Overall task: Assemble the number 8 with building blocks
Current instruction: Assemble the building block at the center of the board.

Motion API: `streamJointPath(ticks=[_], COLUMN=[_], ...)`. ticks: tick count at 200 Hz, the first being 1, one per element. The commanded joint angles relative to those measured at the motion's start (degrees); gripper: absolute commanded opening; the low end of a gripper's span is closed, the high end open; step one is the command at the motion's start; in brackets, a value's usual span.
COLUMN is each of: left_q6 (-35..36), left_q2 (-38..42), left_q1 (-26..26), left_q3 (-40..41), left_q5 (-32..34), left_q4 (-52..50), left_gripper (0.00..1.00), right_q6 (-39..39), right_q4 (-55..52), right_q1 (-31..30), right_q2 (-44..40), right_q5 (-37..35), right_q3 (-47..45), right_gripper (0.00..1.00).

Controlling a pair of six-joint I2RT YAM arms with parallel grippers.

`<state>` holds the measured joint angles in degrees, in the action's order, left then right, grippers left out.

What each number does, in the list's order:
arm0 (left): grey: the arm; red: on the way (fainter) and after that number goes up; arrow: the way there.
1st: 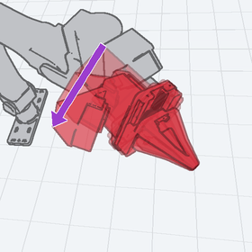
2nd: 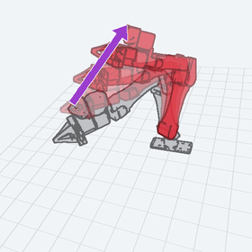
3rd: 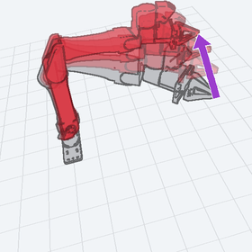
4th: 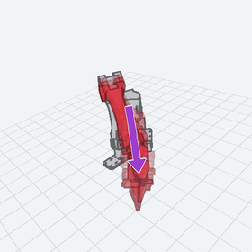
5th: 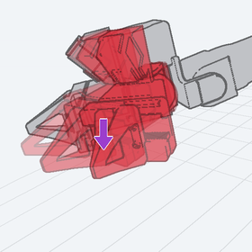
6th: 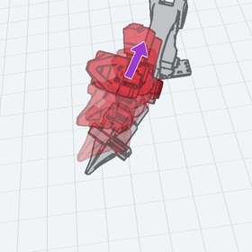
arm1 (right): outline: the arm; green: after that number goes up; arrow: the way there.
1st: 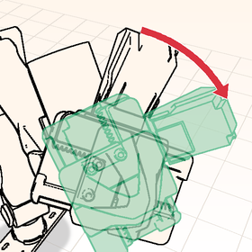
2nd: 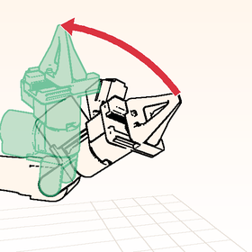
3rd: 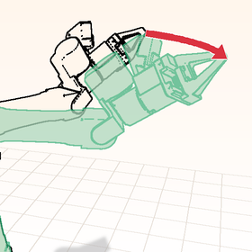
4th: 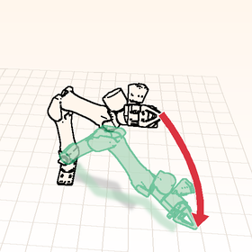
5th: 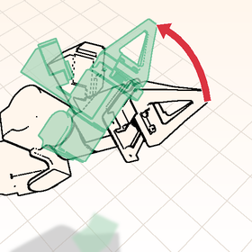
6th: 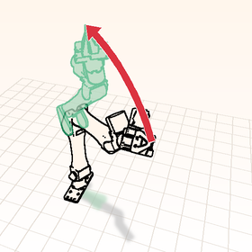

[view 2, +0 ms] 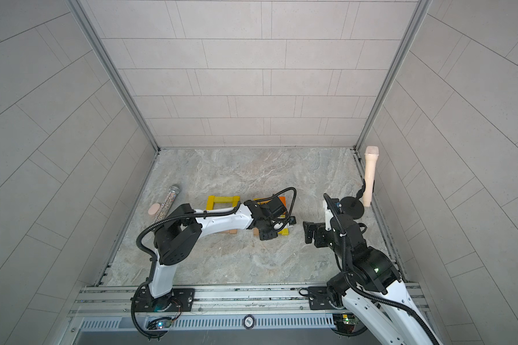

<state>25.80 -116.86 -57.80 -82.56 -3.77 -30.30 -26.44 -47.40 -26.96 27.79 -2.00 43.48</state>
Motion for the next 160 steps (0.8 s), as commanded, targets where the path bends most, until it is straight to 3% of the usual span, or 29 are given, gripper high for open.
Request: streamJointPath(ticks=[1,160], left_q6=[1.62,1.62], left_q2=[-0.41,0.14], left_q1=[-0.45,-0.52], left_q3=[0.83,1.09], left_q5=[0.25,1.05], left_q4=[-0.45,-1.03], left_gripper=[0.47,0.40], right_q6=[-0.64,-0.59], right_q4=[-0.24,-0.10], right_q1=[0.06,0.04], right_q2=[-0.02,0.11], right_q5=[-0.83,-0.67], right_q3=[0.53,0.47], right_gripper=[1.00,1.00])
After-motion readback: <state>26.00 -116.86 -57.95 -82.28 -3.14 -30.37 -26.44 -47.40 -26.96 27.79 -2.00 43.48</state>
